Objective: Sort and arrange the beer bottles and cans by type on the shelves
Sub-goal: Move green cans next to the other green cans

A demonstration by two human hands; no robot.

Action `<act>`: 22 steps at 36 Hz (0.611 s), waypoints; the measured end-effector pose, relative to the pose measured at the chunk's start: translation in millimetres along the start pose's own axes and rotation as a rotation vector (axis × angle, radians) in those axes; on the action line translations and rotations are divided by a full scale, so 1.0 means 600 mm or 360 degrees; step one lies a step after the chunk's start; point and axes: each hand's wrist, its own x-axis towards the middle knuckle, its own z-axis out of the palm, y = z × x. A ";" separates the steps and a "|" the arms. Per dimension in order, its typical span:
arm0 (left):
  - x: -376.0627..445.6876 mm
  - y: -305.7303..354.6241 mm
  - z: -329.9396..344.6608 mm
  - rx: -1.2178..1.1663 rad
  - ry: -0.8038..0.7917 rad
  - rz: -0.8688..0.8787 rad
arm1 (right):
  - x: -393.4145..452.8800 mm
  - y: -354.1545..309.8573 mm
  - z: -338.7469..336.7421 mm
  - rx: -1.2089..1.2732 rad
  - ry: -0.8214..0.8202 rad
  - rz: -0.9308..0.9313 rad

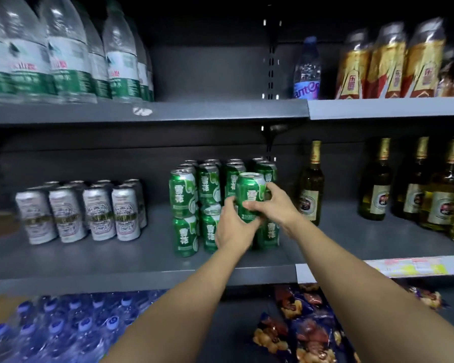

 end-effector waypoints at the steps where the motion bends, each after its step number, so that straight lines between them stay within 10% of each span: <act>1: 0.004 -0.008 -0.009 0.0003 -0.0027 0.0032 | 0.002 -0.002 0.012 -0.0031 0.0030 -0.0016; 8: 0.013 -0.077 -0.055 0.0161 0.0187 0.0169 | 0.028 -0.017 0.071 -0.0081 0.0261 -0.0031; 22: 0.020 -0.154 -0.002 0.0008 -0.0036 -0.0560 | 0.097 -0.004 0.148 -0.0234 0.0188 0.0025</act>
